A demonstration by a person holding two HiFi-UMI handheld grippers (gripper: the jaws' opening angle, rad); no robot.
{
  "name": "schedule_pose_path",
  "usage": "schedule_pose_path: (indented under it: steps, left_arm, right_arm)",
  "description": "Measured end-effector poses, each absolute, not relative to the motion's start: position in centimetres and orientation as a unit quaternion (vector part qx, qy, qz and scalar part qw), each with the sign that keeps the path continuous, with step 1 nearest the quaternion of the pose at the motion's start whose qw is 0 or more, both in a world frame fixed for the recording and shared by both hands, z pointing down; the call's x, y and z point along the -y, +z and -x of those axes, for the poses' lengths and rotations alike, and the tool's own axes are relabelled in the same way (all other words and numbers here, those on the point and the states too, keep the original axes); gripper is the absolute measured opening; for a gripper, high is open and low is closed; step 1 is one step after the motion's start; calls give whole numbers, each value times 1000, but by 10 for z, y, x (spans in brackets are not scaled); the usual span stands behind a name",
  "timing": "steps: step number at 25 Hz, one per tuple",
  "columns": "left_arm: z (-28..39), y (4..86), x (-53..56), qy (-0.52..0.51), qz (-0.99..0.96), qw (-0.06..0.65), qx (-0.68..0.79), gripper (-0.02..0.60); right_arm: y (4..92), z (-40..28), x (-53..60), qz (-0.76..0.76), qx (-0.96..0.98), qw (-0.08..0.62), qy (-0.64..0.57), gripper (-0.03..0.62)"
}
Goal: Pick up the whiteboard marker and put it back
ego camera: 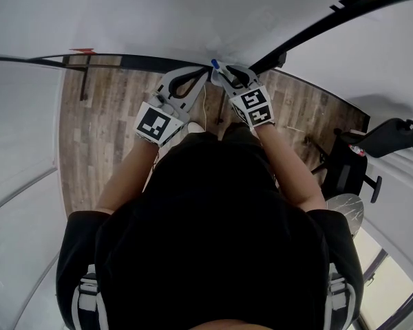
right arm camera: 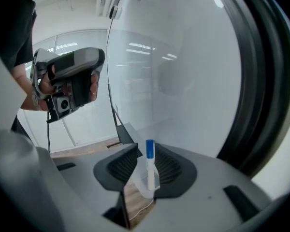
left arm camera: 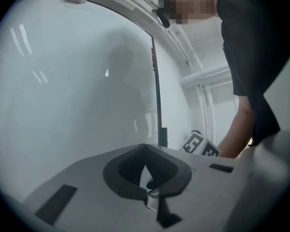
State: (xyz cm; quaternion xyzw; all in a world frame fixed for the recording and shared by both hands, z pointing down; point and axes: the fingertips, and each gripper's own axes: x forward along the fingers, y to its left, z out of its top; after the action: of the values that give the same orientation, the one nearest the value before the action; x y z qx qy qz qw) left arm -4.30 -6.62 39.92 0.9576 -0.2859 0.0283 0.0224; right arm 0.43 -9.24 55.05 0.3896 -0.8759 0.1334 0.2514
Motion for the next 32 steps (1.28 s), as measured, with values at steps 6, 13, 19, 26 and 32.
schedule_pose_path:
  steps: [6,13,19,26,32]
  left_arm:
    - [45,397,63,29,-955,23,293,3]
    - [47,393,60,26,-954,25,298,3]
    - [48,389,60,21,-954,26,299,3]
    - [48,384,60,16,-955,25,295,3]
    - [46,381,59,10,-957,20,288,3]
  right_arm:
    - [502,-2,84,-387,892,197,123,107]
    - [440,5,76,-382,910,132,93,87]
    - [403,6,68,-376,921,81,56,29]
    - [380,6,57,-376,925,42,28,2]
    - [377,6,55,-379,925,34,19,2]
